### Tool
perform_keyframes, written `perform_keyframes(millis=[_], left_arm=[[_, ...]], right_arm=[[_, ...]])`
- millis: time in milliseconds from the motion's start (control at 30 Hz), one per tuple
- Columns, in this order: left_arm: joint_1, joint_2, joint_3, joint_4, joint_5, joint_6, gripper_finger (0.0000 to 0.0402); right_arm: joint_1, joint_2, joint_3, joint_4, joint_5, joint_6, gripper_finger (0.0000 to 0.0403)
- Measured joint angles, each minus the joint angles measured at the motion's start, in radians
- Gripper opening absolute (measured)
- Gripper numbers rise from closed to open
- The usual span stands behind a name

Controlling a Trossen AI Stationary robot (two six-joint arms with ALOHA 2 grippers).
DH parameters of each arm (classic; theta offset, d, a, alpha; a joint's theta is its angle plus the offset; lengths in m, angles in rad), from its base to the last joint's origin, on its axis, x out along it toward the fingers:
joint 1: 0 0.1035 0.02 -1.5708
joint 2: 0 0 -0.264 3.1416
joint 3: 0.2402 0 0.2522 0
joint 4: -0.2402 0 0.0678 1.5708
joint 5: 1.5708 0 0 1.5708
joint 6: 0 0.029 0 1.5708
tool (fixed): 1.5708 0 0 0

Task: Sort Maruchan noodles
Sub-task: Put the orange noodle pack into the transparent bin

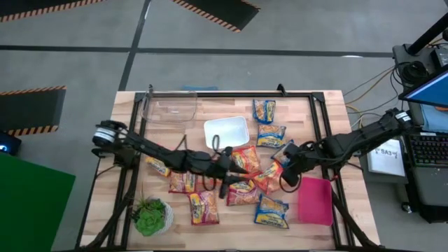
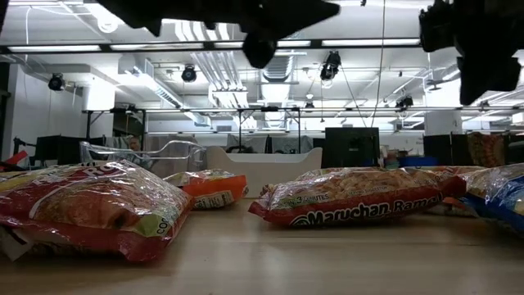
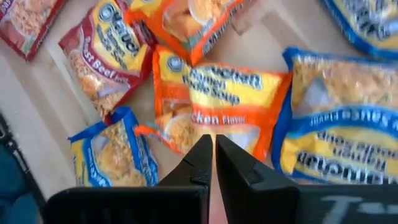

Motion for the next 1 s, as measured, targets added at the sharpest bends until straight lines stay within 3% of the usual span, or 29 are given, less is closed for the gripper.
perform_keyframes(millis=[200, 633, 1000], left_arm=[[-0.001, 0.115, 0.093, -0.021, -0.005, 0.028, 0.0089], [0.0, 0.298, 0.192, -0.031, -0.008, 0.024, 0.0074], [0.002, 0.315, 0.218, -0.048, -0.007, 0.031, 0.0074]], right_arm=[[0.0, -0.036, -0.055, -0.019, -0.036, 0.074, 0.0067], [0.0, -0.017, -0.164, 0.059, -0.043, 0.154, 0.0222], [-0.001, 0.081, -0.204, 0.218, -0.039, 0.126, 0.0305]])
